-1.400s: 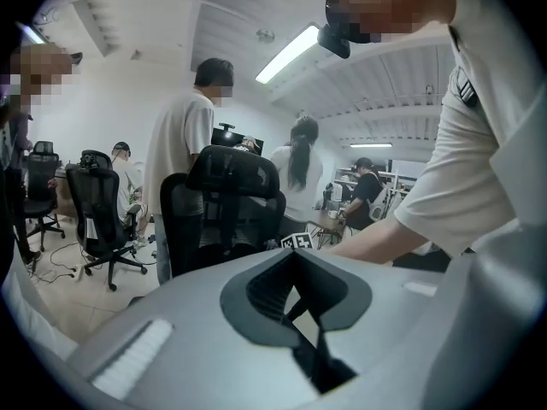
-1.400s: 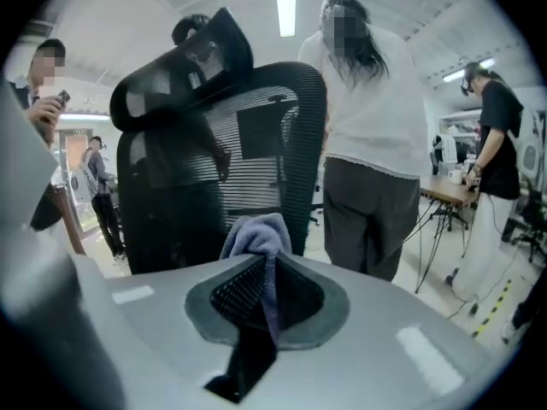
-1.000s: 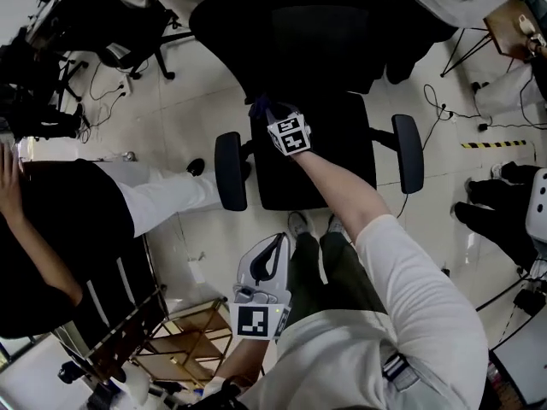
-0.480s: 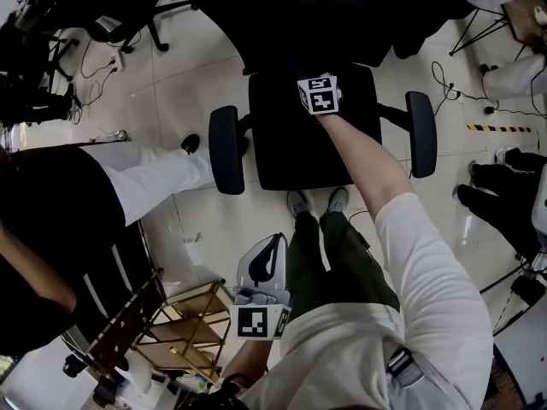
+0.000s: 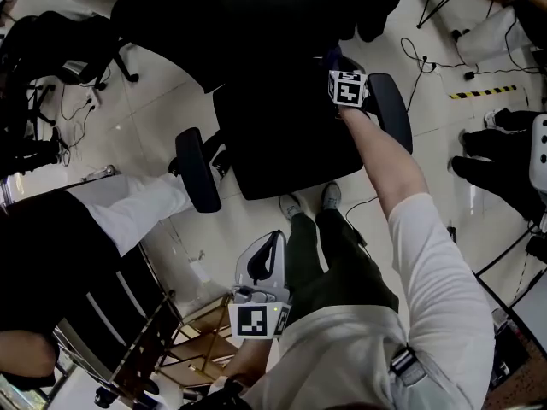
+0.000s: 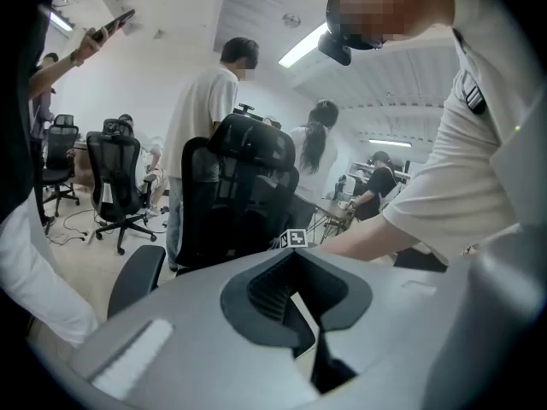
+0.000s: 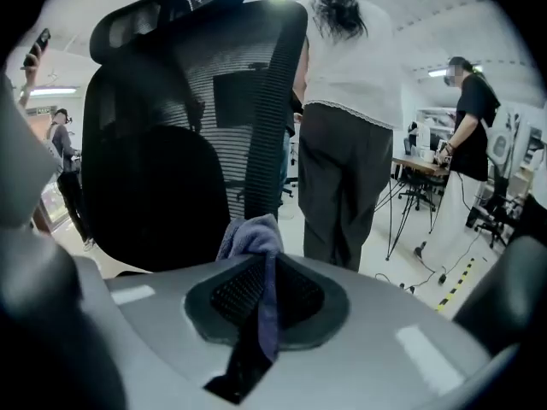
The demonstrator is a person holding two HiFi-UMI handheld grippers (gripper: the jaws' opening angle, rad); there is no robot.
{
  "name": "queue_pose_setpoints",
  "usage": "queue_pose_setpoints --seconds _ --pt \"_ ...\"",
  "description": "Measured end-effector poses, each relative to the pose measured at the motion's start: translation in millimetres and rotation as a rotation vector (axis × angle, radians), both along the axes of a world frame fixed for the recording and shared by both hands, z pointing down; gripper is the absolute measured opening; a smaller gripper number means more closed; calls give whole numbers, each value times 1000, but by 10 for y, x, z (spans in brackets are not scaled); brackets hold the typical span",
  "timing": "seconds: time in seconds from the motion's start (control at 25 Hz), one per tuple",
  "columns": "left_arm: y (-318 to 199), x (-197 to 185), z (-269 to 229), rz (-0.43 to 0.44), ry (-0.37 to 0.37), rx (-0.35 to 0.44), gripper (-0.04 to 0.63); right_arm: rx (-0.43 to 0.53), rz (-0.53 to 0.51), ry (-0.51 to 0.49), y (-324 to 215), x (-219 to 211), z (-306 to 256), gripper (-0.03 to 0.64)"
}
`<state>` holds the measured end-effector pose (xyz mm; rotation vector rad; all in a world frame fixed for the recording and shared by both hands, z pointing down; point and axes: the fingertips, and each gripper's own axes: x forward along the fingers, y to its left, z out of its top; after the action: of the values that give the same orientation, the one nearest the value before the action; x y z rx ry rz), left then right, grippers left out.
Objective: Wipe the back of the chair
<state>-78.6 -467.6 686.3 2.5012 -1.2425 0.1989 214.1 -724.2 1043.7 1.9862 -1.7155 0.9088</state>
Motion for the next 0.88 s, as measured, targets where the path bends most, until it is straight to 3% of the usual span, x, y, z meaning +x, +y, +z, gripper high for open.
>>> queue_pose_setpoints --seconds 0.16,0.32,0.4,0.48,0.6,0.8,0.88 --pt "108 69 -116 0 -19 52 1 126 -23 -54 53 -122 -453 34" --pt "527 -175 -725 -15 -28 118 1 253 -62 -92 740 -532 -1582 34" --pt "922 -286 -1065 -22 -3 198 1 347 -78 -91 1208 -659 -2245 34" --pt "1328 -458 -1270 -33 19 311 1 499 -106 -68 1653 -817 -2966 35" --pt "1827 -718 -1495 -51 38 439 1 707 -149 -35 2533 -1095 -4033 34" --pt "2412 -1017 -1708 -81 84 515 0 989 -185 14 4436 -1584 -5200 35" --pt "2604 -1068 -1767 -77 95 545 0 1056 -203 47 5232 -1776 -5459 35"
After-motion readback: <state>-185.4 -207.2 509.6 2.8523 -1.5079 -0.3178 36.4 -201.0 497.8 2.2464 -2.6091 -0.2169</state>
